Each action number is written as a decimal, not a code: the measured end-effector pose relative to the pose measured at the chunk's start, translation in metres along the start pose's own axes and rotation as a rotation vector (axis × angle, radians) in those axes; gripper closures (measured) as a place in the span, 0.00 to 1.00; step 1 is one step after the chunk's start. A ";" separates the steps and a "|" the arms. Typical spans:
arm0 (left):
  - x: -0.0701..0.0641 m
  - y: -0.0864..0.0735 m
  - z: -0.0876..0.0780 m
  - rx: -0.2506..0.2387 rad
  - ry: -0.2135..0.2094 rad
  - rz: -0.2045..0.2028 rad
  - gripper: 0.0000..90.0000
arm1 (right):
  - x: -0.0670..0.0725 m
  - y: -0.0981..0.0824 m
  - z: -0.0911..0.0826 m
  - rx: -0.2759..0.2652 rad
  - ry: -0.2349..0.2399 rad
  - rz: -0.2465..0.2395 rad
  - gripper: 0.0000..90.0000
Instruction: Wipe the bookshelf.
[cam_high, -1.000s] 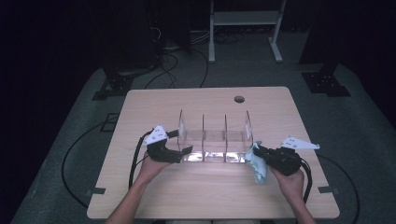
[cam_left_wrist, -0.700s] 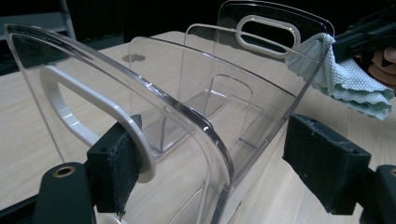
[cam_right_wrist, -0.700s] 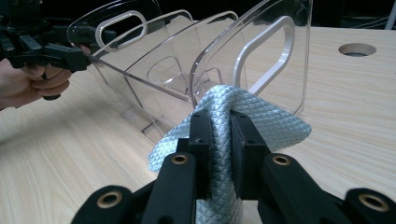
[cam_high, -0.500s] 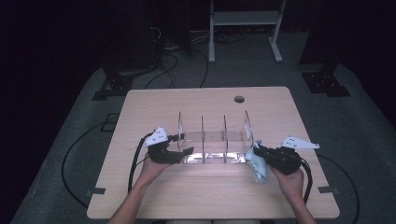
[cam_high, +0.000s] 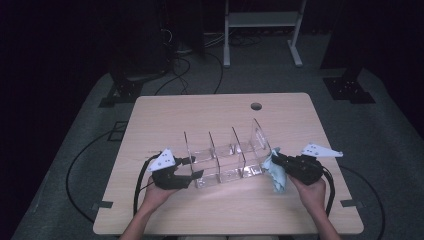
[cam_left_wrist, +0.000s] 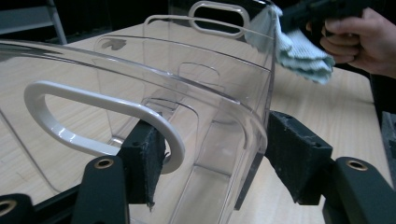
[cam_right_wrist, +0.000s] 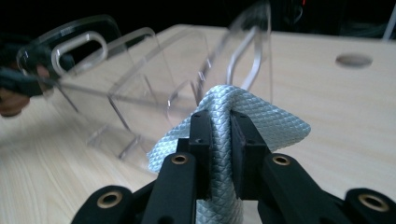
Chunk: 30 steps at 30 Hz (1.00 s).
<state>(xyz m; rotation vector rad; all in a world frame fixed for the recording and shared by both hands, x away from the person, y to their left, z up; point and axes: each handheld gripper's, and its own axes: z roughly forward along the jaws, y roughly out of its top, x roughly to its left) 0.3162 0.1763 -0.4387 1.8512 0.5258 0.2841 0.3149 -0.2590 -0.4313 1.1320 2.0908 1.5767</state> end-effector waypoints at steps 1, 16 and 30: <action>0.000 0.000 0.000 0.000 0.000 0.000 0.44 | 0.001 0.003 -0.003 -0.016 0.002 -0.006 0.89; -0.016 -0.005 -0.011 0.003 0.025 0.014 0.48 | 0.002 -0.004 0.014 0.022 -0.022 -0.001 0.88; -0.018 -0.008 -0.011 -0.021 0.056 0.005 0.48 | 0.003 -0.003 0.019 -0.014 -0.039 0.004 0.88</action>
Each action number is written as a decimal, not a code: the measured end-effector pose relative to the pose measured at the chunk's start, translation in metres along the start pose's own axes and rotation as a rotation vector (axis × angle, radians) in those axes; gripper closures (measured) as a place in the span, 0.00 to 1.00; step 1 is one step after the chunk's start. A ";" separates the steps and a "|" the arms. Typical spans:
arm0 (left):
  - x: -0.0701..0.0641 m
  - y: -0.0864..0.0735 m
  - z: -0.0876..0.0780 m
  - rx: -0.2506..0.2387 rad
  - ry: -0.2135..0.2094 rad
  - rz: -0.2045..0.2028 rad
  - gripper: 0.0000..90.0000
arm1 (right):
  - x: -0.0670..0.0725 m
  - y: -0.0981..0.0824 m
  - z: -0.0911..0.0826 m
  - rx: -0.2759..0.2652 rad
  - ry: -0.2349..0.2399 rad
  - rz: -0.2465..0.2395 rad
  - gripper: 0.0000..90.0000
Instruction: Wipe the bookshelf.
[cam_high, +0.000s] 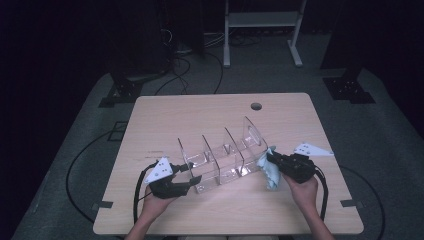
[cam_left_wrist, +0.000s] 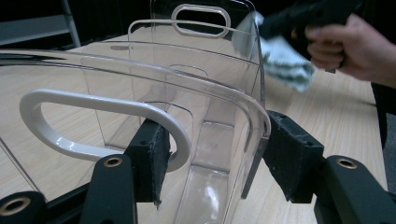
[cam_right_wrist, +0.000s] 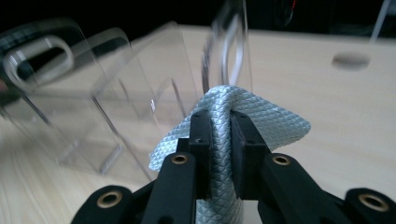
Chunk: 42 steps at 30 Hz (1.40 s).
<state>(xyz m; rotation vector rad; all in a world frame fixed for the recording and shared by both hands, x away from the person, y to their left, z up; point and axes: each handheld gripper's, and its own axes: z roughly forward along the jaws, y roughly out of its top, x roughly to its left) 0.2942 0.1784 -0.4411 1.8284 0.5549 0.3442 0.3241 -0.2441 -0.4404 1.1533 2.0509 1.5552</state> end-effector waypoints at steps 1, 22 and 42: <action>0.000 0.000 0.000 0.000 0.000 0.000 0.48 | 0.000 0.000 0.000 0.000 0.000 0.000 0.88; -0.002 -0.001 0.001 -0.004 0.014 -0.015 0.47 | -0.006 -0.027 0.031 0.161 -0.065 0.000 0.88; -0.003 0.000 0.004 -0.016 0.022 -0.030 0.47 | -0.006 -0.029 0.034 0.162 -0.079 0.022 0.88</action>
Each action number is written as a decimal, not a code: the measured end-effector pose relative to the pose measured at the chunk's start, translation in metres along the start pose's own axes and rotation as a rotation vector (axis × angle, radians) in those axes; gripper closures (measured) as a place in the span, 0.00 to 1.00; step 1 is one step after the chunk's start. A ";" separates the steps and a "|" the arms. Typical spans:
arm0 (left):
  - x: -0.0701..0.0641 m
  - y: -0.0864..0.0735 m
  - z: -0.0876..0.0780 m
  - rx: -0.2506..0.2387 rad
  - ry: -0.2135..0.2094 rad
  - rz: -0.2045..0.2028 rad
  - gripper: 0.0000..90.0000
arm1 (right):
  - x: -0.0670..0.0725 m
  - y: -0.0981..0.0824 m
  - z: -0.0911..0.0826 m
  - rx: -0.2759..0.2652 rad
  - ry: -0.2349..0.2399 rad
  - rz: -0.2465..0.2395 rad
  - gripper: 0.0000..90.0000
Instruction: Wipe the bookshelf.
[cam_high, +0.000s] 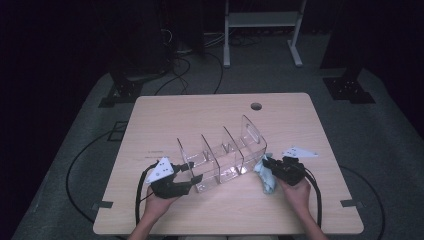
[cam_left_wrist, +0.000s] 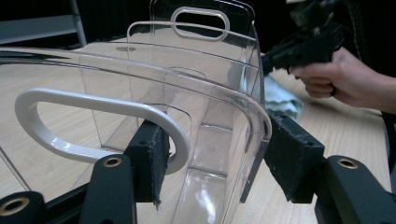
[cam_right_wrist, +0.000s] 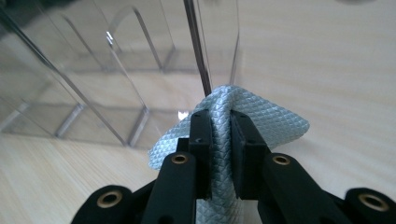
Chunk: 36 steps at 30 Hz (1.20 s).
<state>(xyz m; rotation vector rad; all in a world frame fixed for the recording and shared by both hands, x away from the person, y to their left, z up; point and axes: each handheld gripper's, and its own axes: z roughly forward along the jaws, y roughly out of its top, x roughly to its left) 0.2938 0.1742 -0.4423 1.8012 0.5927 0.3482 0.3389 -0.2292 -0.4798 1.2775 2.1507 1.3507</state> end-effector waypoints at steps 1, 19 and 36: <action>-0.001 0.000 0.000 -0.001 0.003 -0.001 0.47 | -0.001 -0.003 0.003 0.025 -0.001 0.005 0.88; -0.002 0.001 0.004 0.004 0.011 -0.003 0.47 | 0.003 0.006 -0.004 -0.041 -0.026 -0.011 0.88; -0.005 0.004 0.016 0.008 0.034 -0.013 0.48 | 0.043 0.025 -0.031 -0.172 0.083 -0.083 0.89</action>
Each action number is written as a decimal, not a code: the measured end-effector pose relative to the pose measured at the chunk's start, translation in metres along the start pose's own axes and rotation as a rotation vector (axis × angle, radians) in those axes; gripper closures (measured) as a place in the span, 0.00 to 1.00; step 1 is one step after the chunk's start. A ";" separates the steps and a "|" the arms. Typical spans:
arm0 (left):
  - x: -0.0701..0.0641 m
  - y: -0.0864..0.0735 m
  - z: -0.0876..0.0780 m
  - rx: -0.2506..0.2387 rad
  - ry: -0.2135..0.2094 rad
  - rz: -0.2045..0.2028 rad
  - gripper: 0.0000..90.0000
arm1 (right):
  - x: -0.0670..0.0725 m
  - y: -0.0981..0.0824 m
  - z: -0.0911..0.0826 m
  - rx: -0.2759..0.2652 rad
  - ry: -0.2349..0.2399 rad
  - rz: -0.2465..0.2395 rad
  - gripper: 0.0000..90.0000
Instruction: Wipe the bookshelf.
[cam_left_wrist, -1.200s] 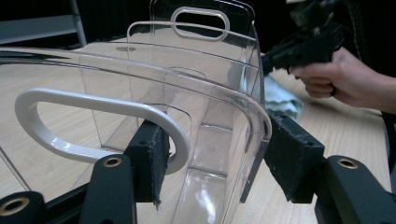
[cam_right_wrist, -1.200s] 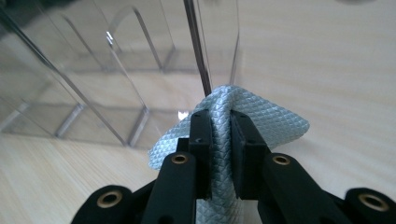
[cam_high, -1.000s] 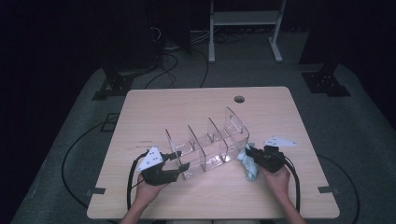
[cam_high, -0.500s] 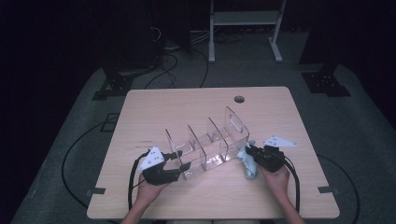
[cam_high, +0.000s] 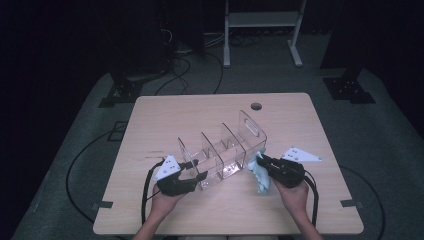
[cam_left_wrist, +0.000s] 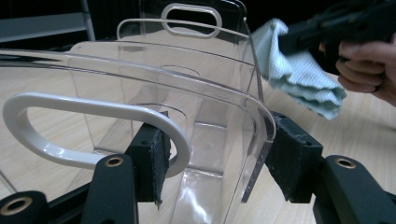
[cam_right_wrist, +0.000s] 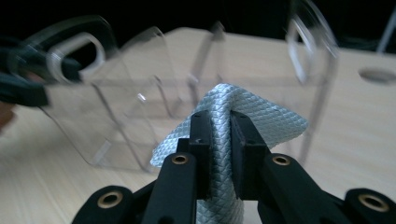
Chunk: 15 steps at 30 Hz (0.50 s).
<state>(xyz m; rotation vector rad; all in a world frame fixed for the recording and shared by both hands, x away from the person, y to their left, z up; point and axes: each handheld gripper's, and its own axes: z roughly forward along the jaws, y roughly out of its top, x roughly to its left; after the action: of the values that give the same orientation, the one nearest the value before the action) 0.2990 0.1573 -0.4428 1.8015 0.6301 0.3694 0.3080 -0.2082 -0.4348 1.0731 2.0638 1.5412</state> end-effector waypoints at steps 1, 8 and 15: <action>-0.001 0.000 0.001 0.000 -0.005 -0.001 0.49 | 0.004 0.004 0.000 -0.014 0.011 -0.009 0.89; -0.006 0.000 0.001 0.004 -0.022 0.011 0.51 | 0.013 0.014 0.016 0.001 0.009 -0.046 0.89; -0.008 0.000 0.000 0.011 -0.026 0.019 0.52 | 0.004 -0.016 0.042 0.113 -0.013 -0.015 0.89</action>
<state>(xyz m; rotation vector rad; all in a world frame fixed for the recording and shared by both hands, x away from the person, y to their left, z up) 0.2928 0.1525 -0.4424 1.8208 0.5979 0.3550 0.3270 -0.1797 -0.4635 1.1021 2.1676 1.4217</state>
